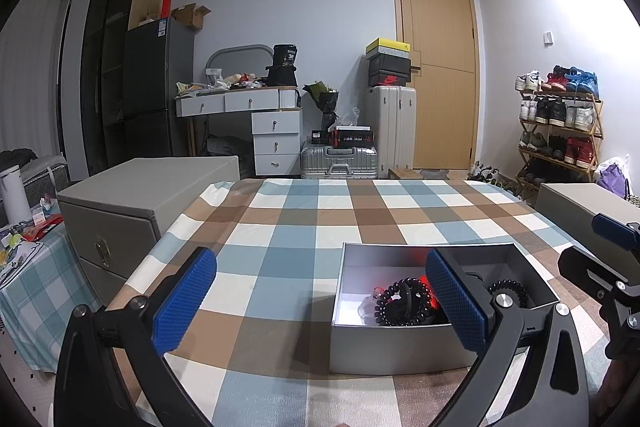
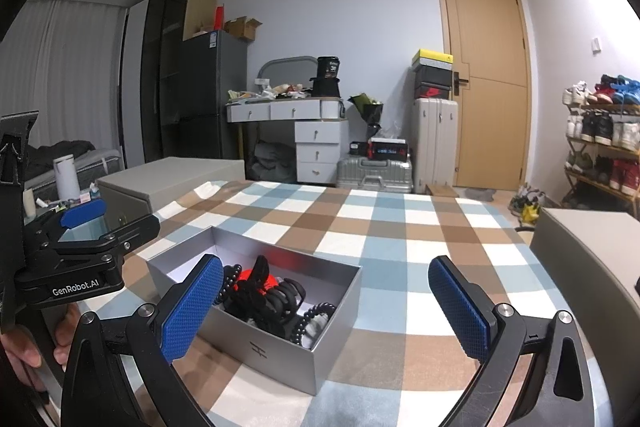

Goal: Organize jewelry

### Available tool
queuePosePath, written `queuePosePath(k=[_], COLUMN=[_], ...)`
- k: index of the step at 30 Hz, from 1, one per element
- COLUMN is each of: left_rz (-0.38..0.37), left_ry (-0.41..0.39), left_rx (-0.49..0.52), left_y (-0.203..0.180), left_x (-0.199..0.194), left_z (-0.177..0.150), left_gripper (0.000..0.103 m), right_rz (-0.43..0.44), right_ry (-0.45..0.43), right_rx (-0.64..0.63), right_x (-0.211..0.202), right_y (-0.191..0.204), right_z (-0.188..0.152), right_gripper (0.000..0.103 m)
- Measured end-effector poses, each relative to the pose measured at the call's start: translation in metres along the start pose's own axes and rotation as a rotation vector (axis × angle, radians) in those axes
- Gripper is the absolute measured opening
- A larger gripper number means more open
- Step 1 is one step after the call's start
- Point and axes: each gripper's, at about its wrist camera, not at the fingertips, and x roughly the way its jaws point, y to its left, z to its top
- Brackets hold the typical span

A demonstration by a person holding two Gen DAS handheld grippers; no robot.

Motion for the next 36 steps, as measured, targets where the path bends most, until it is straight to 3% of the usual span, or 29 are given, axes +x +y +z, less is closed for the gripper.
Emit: queuePosePath(k=[36], left_rz=[-0.012], left_ry=[0.002], left_rx=[0.004], left_y=[-0.0032], left_x=[0.0044], left_z=[-0.0001], left_gripper=[0.102], right_rz=[0.0], right_ry=[0.0], right_rx=[0.0], right_x=[0.0005], right_y=[0.0001], right_z=[0.0004], right_gripper=[0.103])
